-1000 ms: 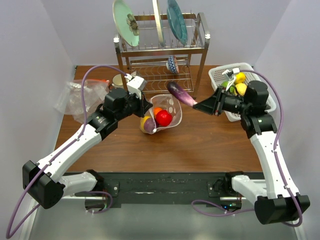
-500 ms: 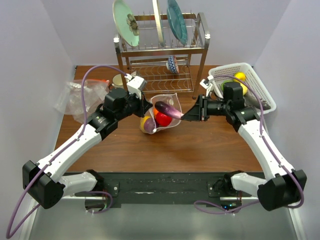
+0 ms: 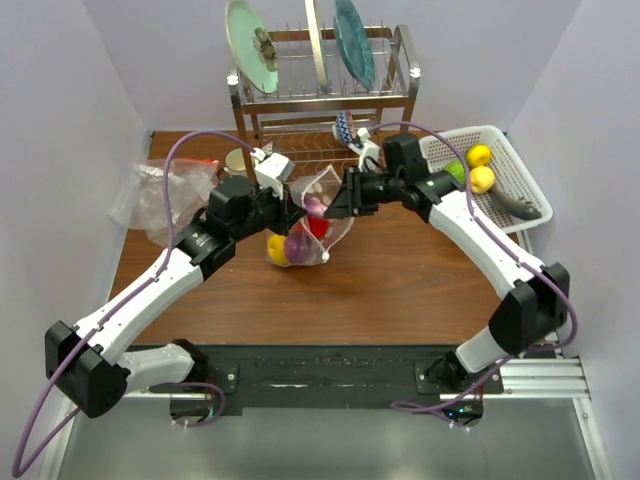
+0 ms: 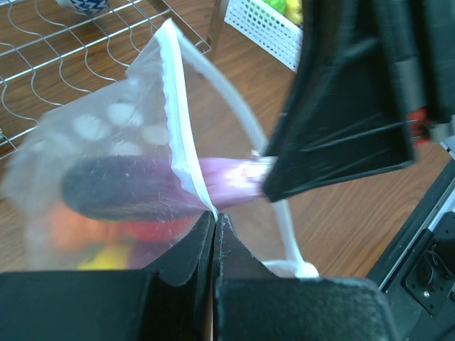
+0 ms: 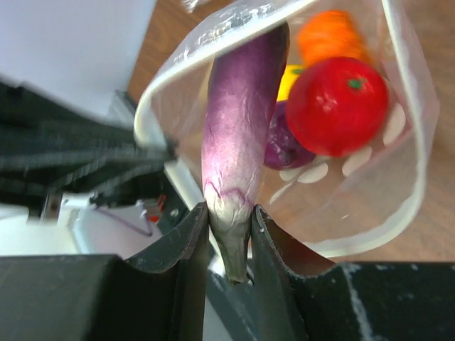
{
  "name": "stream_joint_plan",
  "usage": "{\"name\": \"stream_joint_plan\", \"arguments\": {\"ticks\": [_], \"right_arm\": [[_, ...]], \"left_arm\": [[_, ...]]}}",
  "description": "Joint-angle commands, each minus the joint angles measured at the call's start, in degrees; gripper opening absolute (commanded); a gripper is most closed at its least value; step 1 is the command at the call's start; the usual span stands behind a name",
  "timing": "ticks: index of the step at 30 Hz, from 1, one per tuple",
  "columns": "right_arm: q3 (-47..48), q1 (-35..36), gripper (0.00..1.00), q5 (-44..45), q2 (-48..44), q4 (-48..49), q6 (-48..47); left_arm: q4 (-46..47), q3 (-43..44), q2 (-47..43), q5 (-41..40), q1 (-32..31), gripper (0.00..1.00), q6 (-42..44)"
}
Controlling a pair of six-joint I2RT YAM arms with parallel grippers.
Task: Place the food in the zip-top bag and seal the zipper
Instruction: Place the fake vegetable in the zipper food storage bag.
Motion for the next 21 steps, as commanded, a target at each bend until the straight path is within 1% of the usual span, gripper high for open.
{"name": "stream_joint_plan", "arguments": {"ticks": [1, 6, 11, 13, 15, 16, 17, 18, 21], "right_arm": [[7.64, 3.50, 0.29, 11.86, 4.77, -6.58, -0.75], [8.71, 5.78, 0.30, 12.22, 8.47, -5.10, 0.74], [4.50, 6.14, 0.30, 10.02, 9.97, 2.19, 3.28], [2.83, 6.14, 0.33, 9.32, 10.41, 4.56, 3.81], [2.56, 6.14, 0.37, 9.84, 10.94, 4.92, 3.99], [2.21, 6.14, 0.41, 10.54, 10.67, 4.92, 3.99], [1.94, 6.31, 0.47, 12.46, 10.32, 4.92, 3.64], [1.77, 6.31, 0.61, 12.83, 9.36, 4.92, 3.29], [1.94, 6.31, 0.70, 13.53, 7.08, 4.05, 2.41]], "left_arm": [[3.45, -0.36, -1.20, 1.82, 0.29, 0.00, -0.07], [3.45, -0.36, -1.02, 1.91, 0.29, 0.00, -0.07], [3.28, -0.36, -1.19, 1.39, 0.29, 0.00, 0.02], [3.36, -0.36, -1.37, 1.03, 0.29, 0.00, 0.02], [3.19, -0.36, -1.54, 0.77, 0.29, 0.00, 0.19], [3.27, -0.36, -1.63, 0.77, 0.29, 0.00, 0.19], [3.19, -0.36, -1.63, 0.68, 0.29, 0.00, 0.19], [3.27, -0.36, -1.63, 0.59, 0.29, 0.00, 0.19], [3.10, -0.36, -1.55, 0.33, 0.29, 0.00, 0.28]]}}
